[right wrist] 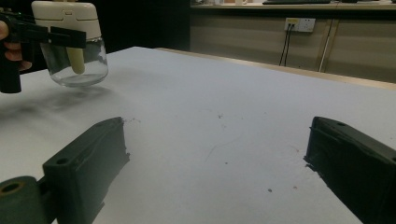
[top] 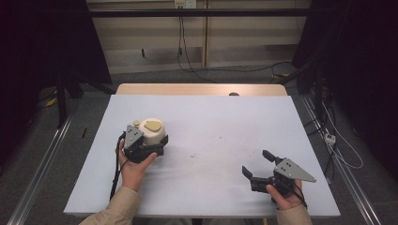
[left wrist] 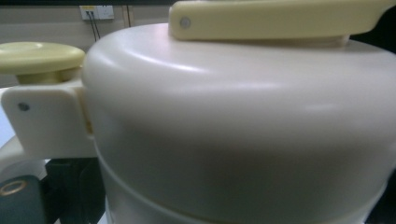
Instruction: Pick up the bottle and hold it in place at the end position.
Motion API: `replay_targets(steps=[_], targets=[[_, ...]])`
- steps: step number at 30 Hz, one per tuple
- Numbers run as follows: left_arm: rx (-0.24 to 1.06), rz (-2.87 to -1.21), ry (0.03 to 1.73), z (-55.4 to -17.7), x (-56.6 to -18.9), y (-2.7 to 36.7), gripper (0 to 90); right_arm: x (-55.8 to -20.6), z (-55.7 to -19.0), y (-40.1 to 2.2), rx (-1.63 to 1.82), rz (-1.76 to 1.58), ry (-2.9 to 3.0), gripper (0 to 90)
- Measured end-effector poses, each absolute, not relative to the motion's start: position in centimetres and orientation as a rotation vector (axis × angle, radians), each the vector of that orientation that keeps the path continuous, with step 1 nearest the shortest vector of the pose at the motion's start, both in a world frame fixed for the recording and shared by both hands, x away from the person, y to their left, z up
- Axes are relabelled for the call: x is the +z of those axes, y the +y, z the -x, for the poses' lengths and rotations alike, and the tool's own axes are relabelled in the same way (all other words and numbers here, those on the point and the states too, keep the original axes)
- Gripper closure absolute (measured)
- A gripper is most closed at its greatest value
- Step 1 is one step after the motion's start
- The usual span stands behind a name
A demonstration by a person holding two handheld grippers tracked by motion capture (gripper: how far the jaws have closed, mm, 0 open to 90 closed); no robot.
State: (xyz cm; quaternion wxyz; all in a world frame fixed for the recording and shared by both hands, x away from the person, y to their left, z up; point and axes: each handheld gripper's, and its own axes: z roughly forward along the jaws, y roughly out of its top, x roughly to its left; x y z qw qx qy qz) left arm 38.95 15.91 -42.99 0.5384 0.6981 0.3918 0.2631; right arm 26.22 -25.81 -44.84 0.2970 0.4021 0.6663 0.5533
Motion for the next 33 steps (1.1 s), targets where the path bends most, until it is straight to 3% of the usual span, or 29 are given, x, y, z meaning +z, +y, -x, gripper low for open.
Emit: replay_targets(steps=[33], targets=[[0.563, -1.685, 0.879, -40.3, -42.9, 12.5, 5.3, -44.9, -26.2, -25.9, 1.469, -1.070, 1.777, 4.5]])
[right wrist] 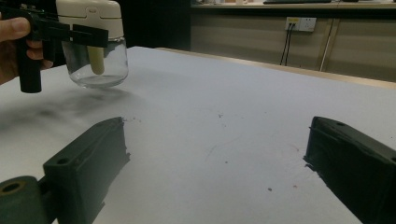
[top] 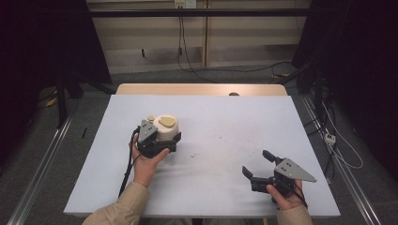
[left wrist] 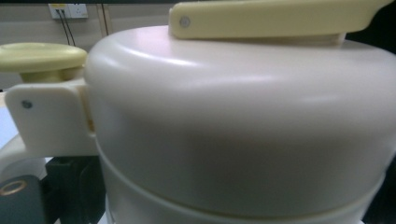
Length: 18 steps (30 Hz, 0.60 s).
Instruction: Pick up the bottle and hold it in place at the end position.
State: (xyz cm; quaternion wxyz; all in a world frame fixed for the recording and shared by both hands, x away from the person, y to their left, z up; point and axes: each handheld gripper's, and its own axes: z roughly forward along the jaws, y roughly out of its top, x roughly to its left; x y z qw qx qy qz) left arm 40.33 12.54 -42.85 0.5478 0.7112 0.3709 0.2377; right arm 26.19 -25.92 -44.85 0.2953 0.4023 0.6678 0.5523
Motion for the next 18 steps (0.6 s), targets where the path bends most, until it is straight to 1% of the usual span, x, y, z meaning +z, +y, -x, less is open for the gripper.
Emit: replay_targets(steps=[18], targets=[[0.537, -1.691, 0.853, -41.0, -42.8, 11.1, 5.4, -44.9, -26.2, -26.0, 1.472, -1.070, 1.775, 4.6]])
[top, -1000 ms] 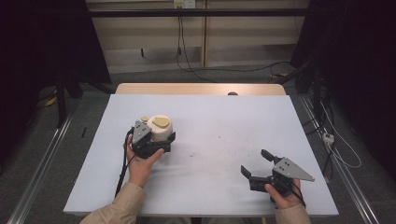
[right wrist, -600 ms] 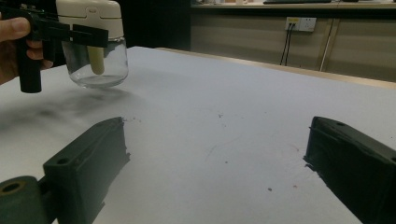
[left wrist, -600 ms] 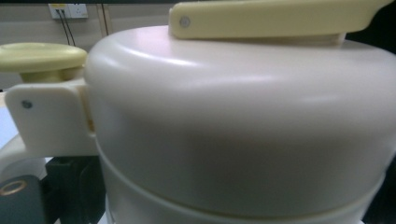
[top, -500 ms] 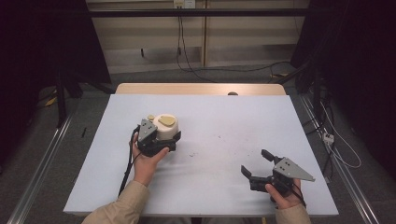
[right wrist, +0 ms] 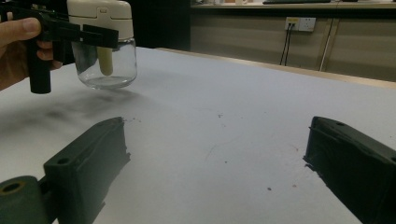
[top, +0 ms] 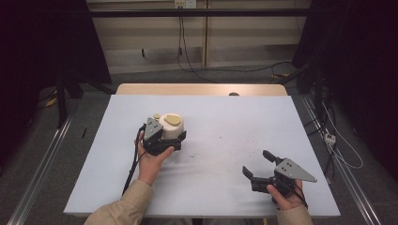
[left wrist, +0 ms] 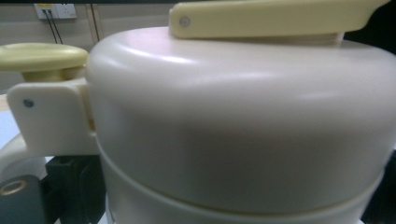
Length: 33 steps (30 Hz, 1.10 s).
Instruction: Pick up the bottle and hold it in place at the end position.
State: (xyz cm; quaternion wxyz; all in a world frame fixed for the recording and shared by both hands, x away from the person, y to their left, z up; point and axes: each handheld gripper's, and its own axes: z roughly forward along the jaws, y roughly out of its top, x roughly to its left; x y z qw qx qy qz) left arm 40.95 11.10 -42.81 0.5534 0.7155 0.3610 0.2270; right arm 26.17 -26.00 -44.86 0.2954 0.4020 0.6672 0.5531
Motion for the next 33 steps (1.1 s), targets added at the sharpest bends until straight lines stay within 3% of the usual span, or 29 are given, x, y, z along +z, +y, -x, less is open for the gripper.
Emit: replay_targets(steps=[33], targets=[[0.475, -1.719, 0.816, -42.2, -42.8, 8.5, 5.4, -44.9, -26.1, -26.2, 1.477, -1.071, 1.773, 4.8]])
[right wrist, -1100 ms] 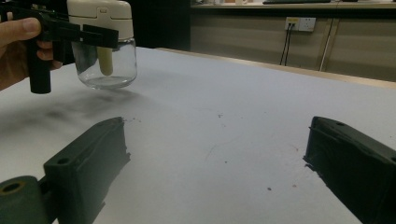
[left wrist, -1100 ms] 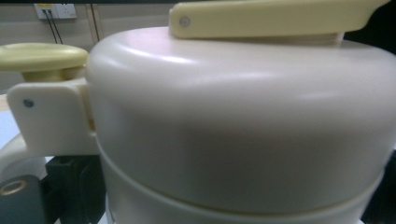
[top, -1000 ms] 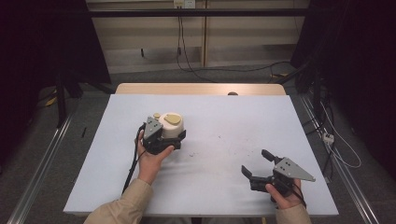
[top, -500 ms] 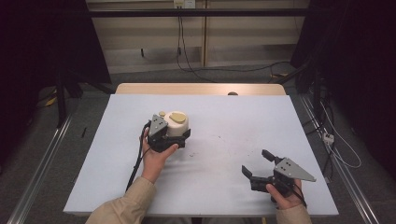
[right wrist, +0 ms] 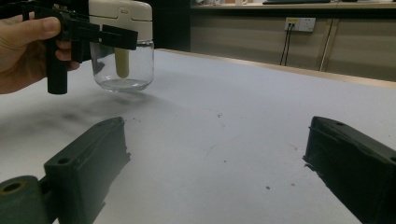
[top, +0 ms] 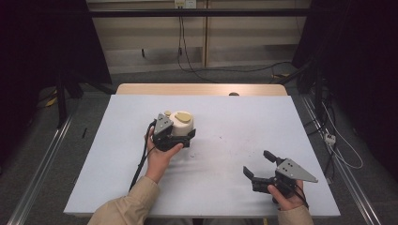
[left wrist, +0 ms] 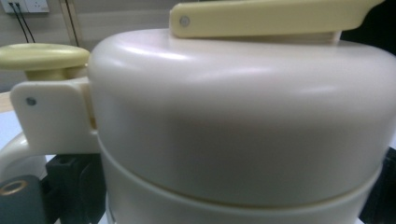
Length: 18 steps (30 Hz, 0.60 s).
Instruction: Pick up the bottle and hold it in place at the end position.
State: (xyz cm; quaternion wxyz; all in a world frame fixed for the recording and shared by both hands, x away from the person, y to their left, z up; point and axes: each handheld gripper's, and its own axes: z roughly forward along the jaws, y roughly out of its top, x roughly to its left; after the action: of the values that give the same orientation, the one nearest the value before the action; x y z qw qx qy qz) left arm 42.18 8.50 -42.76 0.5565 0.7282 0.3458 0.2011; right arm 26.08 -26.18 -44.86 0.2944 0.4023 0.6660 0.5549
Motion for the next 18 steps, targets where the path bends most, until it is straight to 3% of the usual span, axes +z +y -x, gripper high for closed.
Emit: replay_targets(steps=[18], targets=[[0.493, -1.725, 0.806, -42.71, -42.65, 7.73, 5.5, -44.86, -26.14, -26.21, 1.482, -1.070, 1.773, 5.0]])
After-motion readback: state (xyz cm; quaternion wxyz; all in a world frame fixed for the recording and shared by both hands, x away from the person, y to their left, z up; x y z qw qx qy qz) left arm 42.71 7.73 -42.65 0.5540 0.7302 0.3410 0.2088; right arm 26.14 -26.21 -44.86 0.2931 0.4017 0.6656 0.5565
